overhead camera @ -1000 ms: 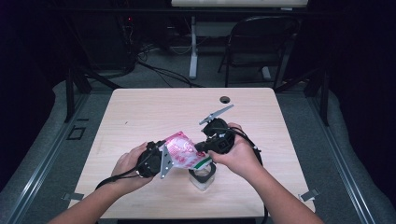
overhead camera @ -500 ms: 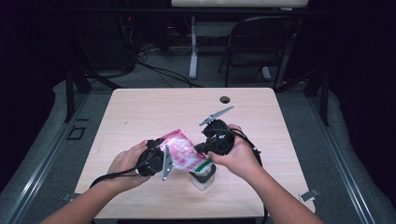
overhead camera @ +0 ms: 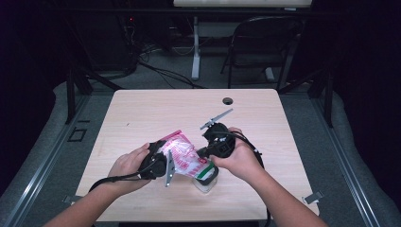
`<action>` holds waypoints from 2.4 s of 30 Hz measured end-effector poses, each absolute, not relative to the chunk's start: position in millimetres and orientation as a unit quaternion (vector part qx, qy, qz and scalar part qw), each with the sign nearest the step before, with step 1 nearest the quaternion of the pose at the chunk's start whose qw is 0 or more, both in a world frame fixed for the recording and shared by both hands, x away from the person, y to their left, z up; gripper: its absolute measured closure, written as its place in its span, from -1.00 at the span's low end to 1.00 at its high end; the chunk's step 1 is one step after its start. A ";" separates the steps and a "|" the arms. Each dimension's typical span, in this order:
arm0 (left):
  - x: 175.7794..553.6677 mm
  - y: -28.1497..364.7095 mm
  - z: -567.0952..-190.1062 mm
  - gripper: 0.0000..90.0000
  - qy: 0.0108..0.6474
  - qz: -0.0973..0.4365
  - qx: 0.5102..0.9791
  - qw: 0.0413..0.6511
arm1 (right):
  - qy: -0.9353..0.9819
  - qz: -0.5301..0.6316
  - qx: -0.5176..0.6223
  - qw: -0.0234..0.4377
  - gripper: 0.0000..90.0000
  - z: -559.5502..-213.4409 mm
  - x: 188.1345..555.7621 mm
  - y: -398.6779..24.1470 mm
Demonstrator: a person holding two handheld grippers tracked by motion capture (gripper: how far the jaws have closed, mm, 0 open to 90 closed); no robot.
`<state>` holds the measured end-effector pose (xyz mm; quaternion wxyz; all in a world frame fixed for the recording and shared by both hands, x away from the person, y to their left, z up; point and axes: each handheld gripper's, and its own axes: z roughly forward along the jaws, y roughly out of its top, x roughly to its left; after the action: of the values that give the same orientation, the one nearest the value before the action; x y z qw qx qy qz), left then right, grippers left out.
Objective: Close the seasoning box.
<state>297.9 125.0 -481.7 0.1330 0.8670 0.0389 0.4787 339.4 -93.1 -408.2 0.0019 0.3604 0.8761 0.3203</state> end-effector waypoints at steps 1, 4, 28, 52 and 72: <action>298.2 125.0 -481.9 0.29 0.039 0.480 0.866 0.133 | 0.877 0.319 0.360 0.001 1.00 -408.5 339.8 -92.9; 299.3 124.1 -483.1 0.29 0.036 0.486 0.864 0.127 | 0.879 0.314 0.359 0.006 1.00 -409.6 340.7 -91.9; 304.3 119.3 -499.9 0.29 0.006 0.526 0.846 0.087 | 0.900 0.285 0.325 0.058 1.00 -429.5 340.3 -78.1; 305.9 115.8 -497.0 0.30 -0.011 0.535 0.842 0.071 | 0.919 0.286 0.261 0.071 1.00 -430.9 342.1 -80.2; 304.6 112.8 -497.1 0.30 -0.032 0.565 0.823 0.054 | 0.924 0.284 0.239 0.088 1.00 -433.6 340.4 -78.9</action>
<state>304.6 112.8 -497.1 0.0538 0.8231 -0.0316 0.5645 340.4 -78.9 -433.6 0.0875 0.2389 0.9244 0.2842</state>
